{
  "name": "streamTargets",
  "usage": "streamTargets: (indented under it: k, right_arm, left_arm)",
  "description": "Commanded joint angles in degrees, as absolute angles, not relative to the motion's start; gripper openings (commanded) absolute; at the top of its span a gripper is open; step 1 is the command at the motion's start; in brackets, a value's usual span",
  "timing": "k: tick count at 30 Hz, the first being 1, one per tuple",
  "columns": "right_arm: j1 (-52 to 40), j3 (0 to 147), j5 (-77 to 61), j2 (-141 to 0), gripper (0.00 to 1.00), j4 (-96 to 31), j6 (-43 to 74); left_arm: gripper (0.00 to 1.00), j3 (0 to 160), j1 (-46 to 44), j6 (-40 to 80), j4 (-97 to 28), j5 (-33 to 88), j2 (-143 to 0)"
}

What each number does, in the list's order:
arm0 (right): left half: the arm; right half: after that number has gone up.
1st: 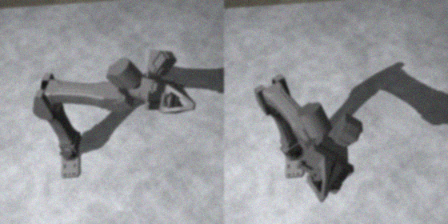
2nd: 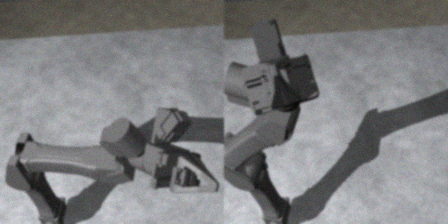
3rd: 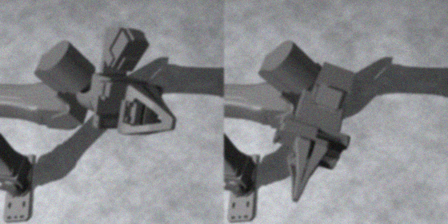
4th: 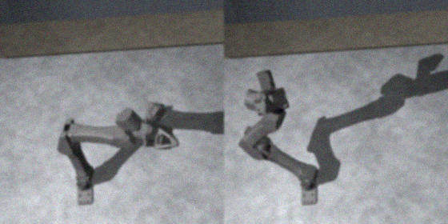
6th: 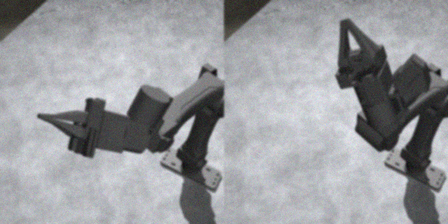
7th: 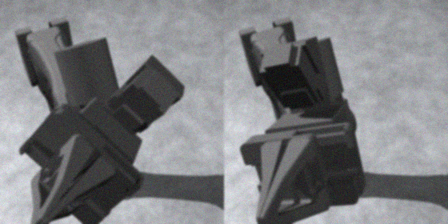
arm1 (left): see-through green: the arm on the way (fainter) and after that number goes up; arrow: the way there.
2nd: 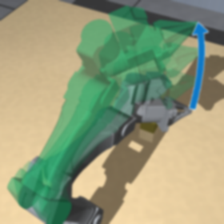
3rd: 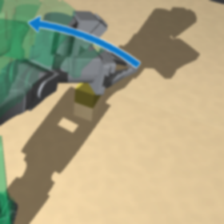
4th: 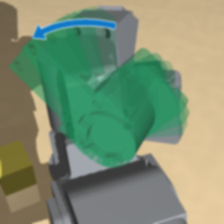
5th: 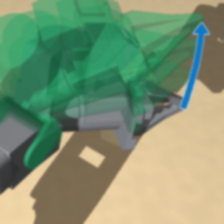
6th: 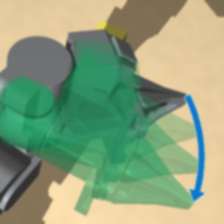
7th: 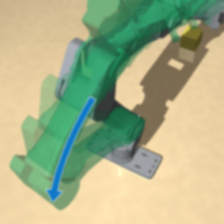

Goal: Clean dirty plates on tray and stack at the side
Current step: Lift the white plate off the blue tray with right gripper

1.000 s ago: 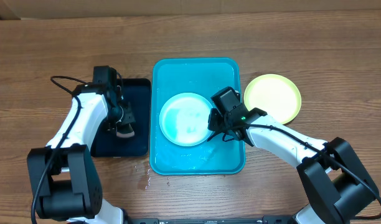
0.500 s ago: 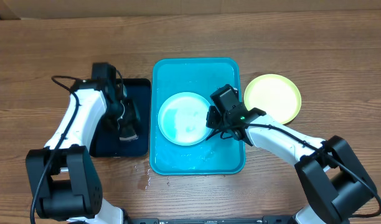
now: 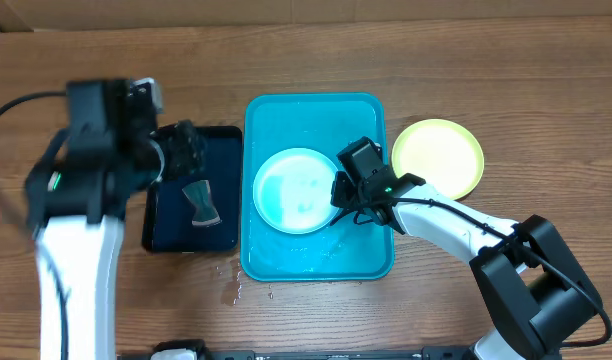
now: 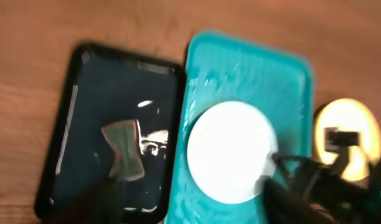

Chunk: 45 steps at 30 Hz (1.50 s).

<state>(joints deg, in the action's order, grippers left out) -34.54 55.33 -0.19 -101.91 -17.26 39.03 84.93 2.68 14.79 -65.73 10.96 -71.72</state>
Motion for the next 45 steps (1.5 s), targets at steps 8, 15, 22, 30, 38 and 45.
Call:
streamTargets:
  k: [8,15,22,30,38,45]
  right_arm:
    - [-34.83,55.53,-0.47,-102.54,0.08,-16.78,39.27]
    - [-34.83,55.55,-0.75,-103.63,0.04,-16.8,39.27]
    - [-34.74,55.57,-2.9,-103.59,0.04,-16.36,39.2]
    - [-32.4,60.73,-3.51,-101.03,0.04,-22.68,37.04]
    - [-32.23,72.95,-3.51,-97.47,0.04,-30.35,37.04]
    - [-38.15,74.32,3.03,-98.76,0.04,-25.78,39.46]
  left_arm:
    - [1.0,85.69,2.61,15.0,-67.7,6.85,-65.28]
    - [1.0,85.65,2.61,15.05,-67.64,6.92,-66.96]
    - [1.0,85.65,2.61,15.03,-67.66,7.05,-69.43]
    - [1.0,85.65,2.61,15.03,-67.66,7.05,-72.82]
    - [1.0,85.65,2.61,15.03,-67.64,7.05,-76.86]
    - [1.0,85.65,2.61,18.55,-67.02,9.98,-80.71]
